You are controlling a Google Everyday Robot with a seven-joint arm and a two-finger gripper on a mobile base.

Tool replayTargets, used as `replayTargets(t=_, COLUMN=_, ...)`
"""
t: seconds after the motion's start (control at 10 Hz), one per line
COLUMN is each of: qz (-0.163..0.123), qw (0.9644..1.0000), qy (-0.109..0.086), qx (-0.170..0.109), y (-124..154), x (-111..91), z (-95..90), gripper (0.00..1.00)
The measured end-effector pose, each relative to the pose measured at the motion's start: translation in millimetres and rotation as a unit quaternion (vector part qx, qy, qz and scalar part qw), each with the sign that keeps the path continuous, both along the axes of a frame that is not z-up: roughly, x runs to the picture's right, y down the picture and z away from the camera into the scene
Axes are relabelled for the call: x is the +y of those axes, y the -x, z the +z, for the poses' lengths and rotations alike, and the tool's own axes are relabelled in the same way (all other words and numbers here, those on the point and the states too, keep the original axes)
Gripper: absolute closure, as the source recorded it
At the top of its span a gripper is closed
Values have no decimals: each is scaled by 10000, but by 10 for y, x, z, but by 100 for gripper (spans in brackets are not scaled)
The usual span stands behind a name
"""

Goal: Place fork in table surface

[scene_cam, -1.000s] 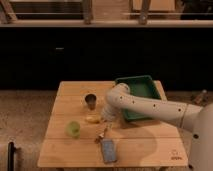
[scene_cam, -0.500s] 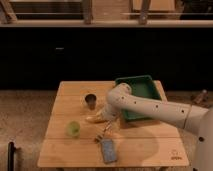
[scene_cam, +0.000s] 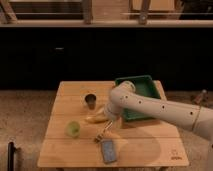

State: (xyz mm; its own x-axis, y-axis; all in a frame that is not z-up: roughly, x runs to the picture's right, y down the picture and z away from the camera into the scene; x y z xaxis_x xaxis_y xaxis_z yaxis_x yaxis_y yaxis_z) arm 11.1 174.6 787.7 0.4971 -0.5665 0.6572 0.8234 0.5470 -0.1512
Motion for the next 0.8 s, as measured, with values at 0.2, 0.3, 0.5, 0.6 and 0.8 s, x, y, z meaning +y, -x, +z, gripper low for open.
replayTargets(t=0.2, qz=-112, qw=9999, qy=10, qx=-109, y=-7, x=-43, z=-66, gripper=20)
replayTargets(t=0.3, qz=-181, qw=9997, qy=4, qx=-163, y=-14, x=-78, z=-109, gripper=20)
replayTargets(t=0.5, qz=-280, qw=9993, qy=-8, qx=-234, y=-22, x=-126, z=-167, gripper=20)
replayTargets(t=0.6, qz=-320, qw=9991, qy=-10, qx=-260, y=-36, x=-156, z=-196, gripper=20)
replayTargets(t=0.8, qz=-392, qw=9988, qy=0, qx=-294, y=-62, x=-191, z=-227, gripper=20)
